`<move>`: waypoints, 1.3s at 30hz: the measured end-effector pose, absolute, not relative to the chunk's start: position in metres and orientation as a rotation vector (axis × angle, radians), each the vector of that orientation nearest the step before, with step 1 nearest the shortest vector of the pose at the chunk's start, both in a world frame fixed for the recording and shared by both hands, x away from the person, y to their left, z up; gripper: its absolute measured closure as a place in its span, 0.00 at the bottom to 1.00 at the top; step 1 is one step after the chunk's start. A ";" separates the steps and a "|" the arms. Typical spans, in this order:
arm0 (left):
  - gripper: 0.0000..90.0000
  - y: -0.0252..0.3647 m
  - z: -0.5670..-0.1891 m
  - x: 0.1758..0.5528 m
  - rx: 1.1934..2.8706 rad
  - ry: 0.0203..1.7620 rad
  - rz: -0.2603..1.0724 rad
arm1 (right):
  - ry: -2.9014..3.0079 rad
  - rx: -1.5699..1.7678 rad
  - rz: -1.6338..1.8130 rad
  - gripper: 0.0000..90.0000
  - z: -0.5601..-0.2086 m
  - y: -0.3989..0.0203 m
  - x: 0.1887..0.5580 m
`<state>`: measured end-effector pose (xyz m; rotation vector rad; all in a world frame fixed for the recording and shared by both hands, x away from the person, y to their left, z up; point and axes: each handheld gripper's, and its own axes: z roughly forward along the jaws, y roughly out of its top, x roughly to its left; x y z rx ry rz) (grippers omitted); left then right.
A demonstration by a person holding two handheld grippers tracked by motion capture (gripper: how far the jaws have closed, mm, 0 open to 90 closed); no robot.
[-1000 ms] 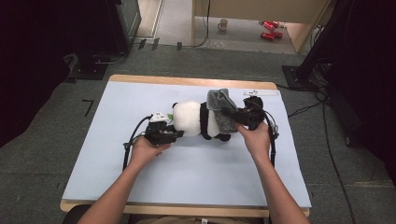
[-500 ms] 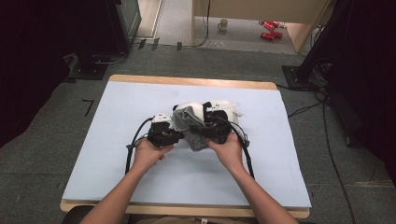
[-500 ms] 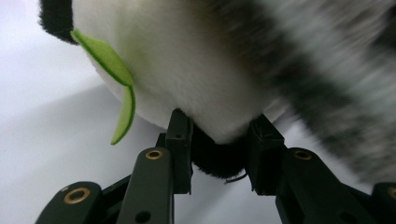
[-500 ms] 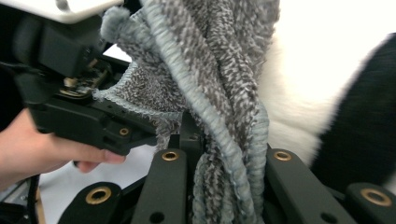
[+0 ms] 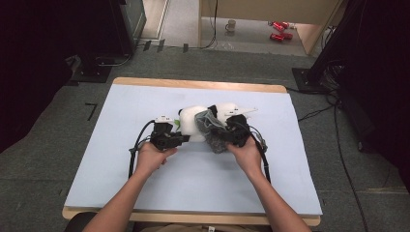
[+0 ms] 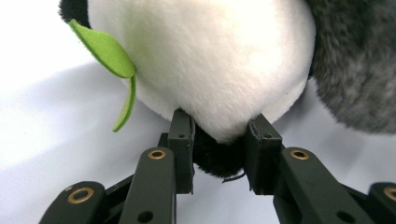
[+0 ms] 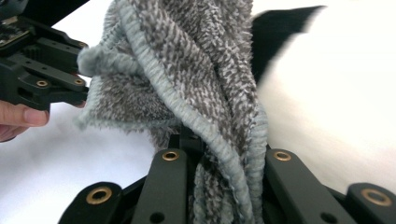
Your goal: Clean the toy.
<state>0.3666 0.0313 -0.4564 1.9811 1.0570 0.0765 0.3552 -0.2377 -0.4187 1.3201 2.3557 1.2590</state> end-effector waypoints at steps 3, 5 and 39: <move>0.76 0.033 -0.456 0.369 1.980 1.061 0.068 | 2.334 1.336 1.251 0.87 -0.415 -0.246 0.355; 0.76 0.034 -0.456 0.372 1.973 1.069 0.051 | 2.283 1.376 1.275 0.86 -0.411 -0.262 0.355; 0.76 0.030 -0.453 0.357 1.963 1.063 0.051 | 2.312 1.369 1.440 0.86 -0.389 -0.243 0.344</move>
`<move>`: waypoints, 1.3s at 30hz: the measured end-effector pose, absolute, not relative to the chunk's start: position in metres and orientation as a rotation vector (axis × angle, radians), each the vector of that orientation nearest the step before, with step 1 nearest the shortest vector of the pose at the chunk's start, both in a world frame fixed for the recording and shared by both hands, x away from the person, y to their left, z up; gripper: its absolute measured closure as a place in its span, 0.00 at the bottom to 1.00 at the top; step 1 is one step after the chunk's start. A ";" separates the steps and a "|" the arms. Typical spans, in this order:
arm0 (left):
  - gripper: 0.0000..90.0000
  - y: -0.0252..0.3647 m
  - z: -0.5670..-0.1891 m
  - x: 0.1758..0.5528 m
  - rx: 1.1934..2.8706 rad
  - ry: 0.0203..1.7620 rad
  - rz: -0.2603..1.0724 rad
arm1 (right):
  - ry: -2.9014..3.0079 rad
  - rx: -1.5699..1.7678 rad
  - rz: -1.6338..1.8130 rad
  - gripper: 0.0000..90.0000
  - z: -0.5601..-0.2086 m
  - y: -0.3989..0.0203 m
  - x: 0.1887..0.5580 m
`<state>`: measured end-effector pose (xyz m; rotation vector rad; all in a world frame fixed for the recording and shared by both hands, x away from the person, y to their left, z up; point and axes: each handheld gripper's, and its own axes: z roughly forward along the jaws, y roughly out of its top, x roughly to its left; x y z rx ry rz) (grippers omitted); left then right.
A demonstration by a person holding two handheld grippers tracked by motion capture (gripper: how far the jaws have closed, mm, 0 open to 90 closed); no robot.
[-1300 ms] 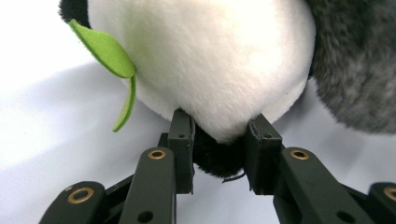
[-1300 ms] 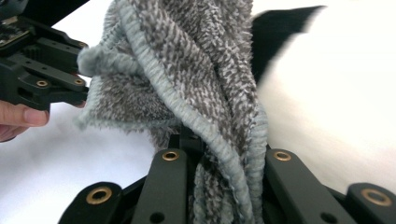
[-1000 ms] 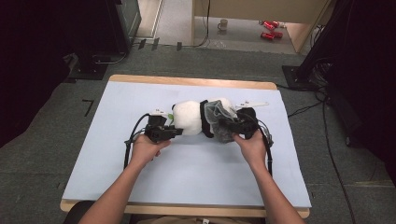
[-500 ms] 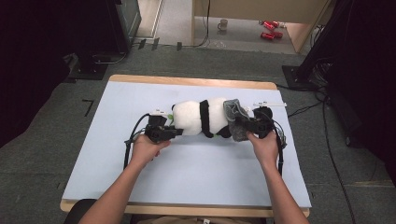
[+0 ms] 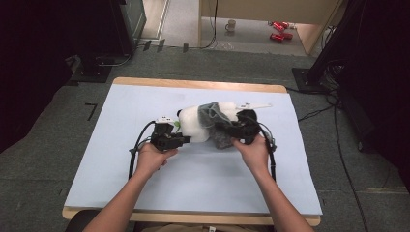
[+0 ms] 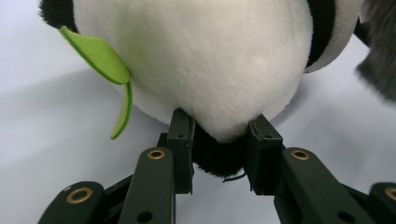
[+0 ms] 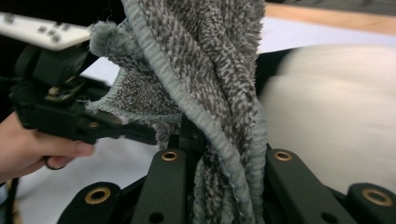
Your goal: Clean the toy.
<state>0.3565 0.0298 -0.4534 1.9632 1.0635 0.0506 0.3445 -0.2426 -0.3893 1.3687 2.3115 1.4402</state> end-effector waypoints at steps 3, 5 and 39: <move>0.76 0.032 -0.450 0.350 1.951 1.057 0.046 | 2.431 1.286 1.440 0.86 -0.396 -0.209 0.343; 0.76 0.034 -0.447 0.346 1.944 1.055 0.049 | 2.469 1.253 1.403 0.85 -0.400 -0.198 0.343; 0.72 0.064 -0.455 0.371 1.999 1.078 0.028 | 2.206 1.643 1.386 0.85 -0.384 -0.306 0.359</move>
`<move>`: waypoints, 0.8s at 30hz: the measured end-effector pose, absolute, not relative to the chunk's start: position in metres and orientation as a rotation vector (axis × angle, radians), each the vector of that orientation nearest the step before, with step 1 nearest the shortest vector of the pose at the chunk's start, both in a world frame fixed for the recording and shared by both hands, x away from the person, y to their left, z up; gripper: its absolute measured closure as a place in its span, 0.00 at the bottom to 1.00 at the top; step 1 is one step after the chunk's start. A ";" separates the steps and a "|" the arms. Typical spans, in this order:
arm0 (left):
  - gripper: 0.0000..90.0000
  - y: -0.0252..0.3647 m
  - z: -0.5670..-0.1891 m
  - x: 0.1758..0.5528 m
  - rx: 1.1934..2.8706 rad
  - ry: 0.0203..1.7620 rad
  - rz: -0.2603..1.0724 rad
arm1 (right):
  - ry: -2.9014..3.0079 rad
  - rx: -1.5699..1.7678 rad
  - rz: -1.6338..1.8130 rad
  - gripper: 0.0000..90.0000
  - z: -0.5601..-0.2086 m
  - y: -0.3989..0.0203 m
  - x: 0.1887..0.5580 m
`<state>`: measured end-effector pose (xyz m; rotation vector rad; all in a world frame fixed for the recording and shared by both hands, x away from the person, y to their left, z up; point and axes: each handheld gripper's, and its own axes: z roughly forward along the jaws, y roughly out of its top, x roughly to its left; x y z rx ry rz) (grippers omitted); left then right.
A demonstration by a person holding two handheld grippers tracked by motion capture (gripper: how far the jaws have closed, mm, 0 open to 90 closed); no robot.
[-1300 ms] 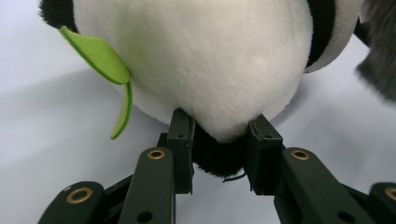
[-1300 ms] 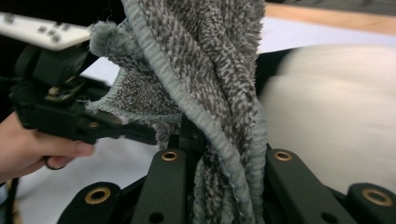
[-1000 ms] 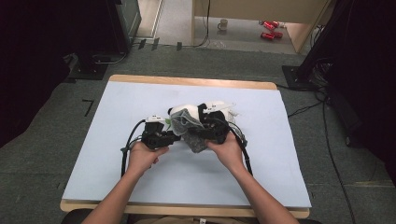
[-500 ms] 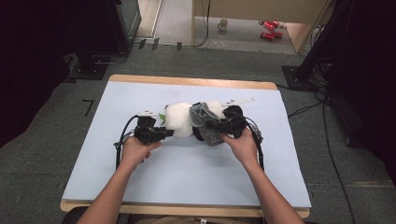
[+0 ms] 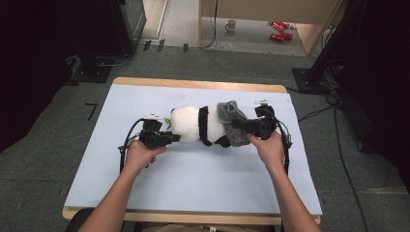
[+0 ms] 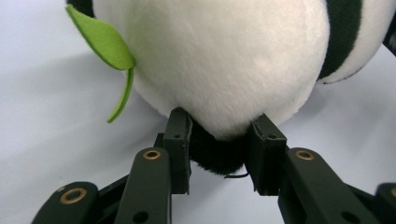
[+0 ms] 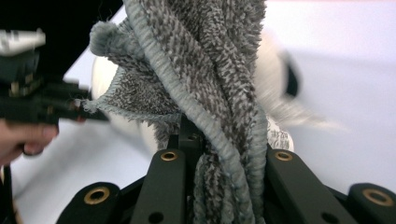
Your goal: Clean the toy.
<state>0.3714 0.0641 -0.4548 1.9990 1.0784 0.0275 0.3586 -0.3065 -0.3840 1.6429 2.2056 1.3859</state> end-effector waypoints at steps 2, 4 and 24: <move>0.72 0.065 -0.456 0.371 1.993 1.078 0.025 | 2.147 1.661 1.408 0.85 -0.378 -0.317 0.361; 0.72 0.066 -0.457 0.370 1.990 1.081 0.021 | 2.109 1.679 1.408 0.85 -0.376 -0.327 0.364; 0.71 0.064 -0.466 0.361 1.995 1.083 0.054 | 2.140 1.688 1.283 0.84 -0.411 -0.305 0.391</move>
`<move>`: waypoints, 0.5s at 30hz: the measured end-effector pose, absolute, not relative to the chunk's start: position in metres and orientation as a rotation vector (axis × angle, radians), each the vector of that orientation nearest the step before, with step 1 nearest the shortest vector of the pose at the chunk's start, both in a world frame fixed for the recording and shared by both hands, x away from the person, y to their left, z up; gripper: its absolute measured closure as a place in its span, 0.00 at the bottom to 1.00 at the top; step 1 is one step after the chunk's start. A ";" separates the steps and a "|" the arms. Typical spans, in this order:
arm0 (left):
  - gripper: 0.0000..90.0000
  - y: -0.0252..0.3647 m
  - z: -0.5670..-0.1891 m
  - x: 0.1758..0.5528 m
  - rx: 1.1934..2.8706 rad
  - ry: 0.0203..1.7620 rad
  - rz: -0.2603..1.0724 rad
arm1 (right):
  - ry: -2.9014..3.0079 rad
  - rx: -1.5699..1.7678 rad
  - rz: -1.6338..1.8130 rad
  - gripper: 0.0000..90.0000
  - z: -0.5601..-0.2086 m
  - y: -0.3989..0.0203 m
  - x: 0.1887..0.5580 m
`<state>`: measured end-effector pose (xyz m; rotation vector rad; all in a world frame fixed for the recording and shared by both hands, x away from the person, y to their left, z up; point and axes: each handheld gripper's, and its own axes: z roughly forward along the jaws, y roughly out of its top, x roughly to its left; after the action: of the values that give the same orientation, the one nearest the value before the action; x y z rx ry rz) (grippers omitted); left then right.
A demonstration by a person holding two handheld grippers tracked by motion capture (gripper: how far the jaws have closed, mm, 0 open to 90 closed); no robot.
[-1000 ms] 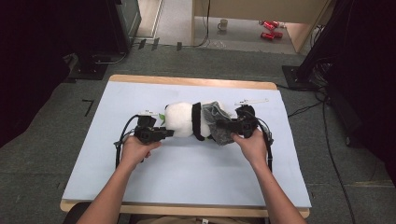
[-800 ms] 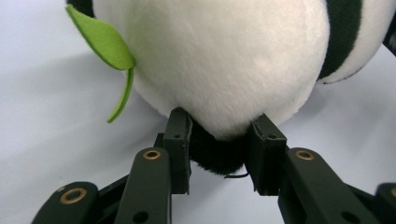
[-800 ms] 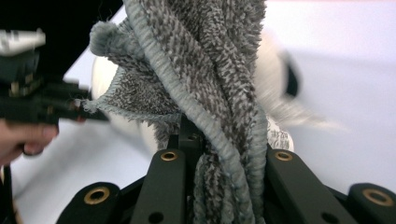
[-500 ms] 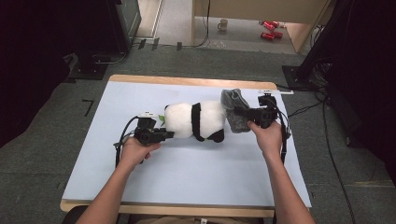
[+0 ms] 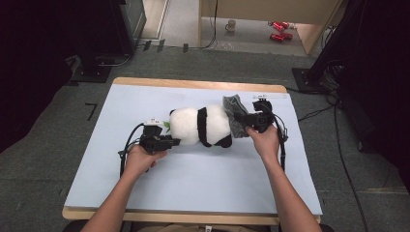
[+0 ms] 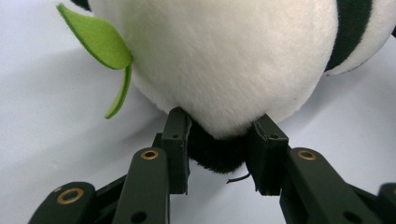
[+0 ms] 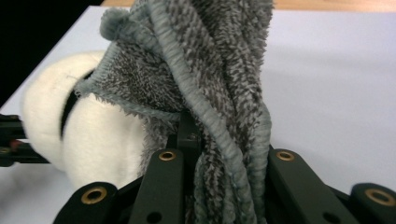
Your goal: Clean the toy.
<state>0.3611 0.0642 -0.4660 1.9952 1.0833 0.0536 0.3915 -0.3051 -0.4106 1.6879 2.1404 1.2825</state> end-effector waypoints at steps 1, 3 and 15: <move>0.71 0.064 -0.466 0.361 1.993 1.084 0.055 | 2.138 1.691 1.278 0.84 -0.414 -0.305 0.392; 0.71 0.064 -0.467 0.361 1.994 1.084 0.055 | 2.131 1.703 1.293 0.85 -0.419 -0.305 0.391; 0.71 0.063 -0.469 0.362 2.012 1.102 0.042 | 2.143 1.796 1.253 0.85 -0.442 -0.307 0.390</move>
<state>0.3618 0.0634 -0.4690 2.0115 1.1016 0.0421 0.3896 -0.3071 -0.4424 1.7957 2.1432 1.2529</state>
